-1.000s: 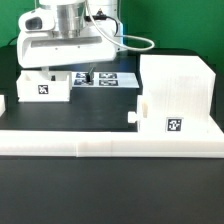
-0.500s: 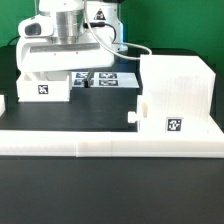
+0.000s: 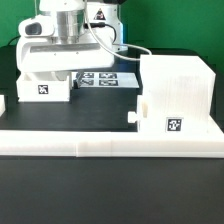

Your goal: Assemble drawer

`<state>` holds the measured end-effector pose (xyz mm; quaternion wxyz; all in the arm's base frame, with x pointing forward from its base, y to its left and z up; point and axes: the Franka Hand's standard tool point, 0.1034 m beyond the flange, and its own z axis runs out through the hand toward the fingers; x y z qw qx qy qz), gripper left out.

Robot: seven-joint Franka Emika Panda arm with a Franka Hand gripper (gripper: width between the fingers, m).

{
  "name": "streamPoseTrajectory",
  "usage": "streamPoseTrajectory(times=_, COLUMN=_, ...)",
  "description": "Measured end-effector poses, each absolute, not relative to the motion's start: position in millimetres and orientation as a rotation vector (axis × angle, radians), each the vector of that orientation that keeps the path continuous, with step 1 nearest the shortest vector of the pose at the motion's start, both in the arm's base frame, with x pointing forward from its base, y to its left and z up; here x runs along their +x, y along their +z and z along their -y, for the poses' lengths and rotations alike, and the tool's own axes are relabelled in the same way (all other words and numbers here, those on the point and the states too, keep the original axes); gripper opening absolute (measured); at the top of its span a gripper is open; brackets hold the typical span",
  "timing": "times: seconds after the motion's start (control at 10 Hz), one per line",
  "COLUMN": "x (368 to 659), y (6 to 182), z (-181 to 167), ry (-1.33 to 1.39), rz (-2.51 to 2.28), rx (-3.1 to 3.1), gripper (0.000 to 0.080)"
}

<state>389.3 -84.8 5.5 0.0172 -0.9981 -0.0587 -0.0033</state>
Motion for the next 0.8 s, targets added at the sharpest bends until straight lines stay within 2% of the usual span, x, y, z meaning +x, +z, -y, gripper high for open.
streamPoseTrajectory(times=0.1, x=389.3, y=5.5, z=84.8, ry=-0.01, rz=0.183, rx=-3.102, gripper=0.0055)
streamPoseTrajectory(times=0.8, x=391.3, y=8.4, z=78.4, ry=0.02, rz=0.204, rx=-3.09, gripper=0.0041)
